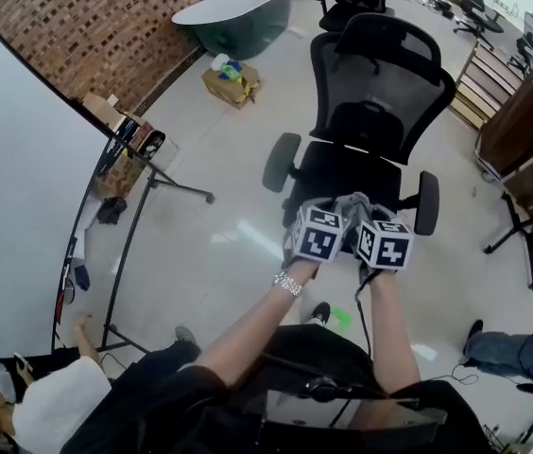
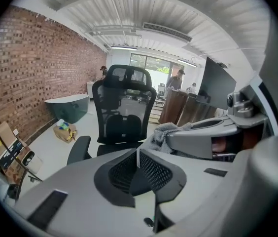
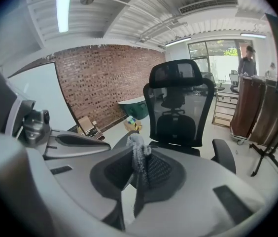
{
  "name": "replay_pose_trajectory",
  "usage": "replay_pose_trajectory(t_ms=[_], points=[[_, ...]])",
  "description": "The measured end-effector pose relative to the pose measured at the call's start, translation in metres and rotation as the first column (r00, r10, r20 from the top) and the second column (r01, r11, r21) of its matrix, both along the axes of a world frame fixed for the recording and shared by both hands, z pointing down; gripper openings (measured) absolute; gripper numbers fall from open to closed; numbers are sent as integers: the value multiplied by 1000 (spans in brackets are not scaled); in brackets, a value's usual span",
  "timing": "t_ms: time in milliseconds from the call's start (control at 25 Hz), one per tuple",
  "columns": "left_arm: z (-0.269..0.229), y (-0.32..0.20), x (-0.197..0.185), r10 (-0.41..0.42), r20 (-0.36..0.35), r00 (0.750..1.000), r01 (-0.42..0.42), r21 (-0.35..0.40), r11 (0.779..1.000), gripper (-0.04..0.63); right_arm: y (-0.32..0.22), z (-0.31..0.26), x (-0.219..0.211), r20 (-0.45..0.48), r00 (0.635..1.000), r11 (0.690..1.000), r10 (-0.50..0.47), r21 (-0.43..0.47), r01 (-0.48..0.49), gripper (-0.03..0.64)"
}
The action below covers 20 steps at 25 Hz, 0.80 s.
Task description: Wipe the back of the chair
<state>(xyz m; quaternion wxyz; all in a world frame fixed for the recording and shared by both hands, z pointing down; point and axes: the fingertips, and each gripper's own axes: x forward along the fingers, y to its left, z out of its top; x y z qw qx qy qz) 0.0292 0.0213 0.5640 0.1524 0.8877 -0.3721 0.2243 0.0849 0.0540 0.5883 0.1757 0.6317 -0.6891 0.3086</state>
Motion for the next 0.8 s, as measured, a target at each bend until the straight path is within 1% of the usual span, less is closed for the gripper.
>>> replay_pose_trajectory(t_ms=[80, 200, 320, 520, 640, 800], points=[[3, 19, -8, -13, 14, 1000, 13, -8, 1000, 25, 14, 0, -9, 10, 1000, 1000, -24, 1, 24, 48], [-2, 31, -17, -23, 29, 999, 23, 7, 1000, 25, 24, -6, -19, 21, 999, 999, -47, 17, 47, 48], [-14, 28, -19, -22, 24, 999, 21, 35, 999, 25, 26, -12, -20, 15, 999, 998, -48, 36, 47, 46], [-36, 18, -24, -19, 8, 1000, 18, 58, 998, 25, 21, -29, -23, 7, 999, 998, -36, 48, 36, 46], [-37, 14, -25, -4, 11, 1000, 3, 64, 998, 25, 14, -30, -25, 4, 1000, 998, -27, 50, 27, 46], [-30, 19, -21, 3, 7, 1000, -3, 68, 998, 25, 20, -26, -23, 4, 1000, 998, -30, 57, 30, 46]])
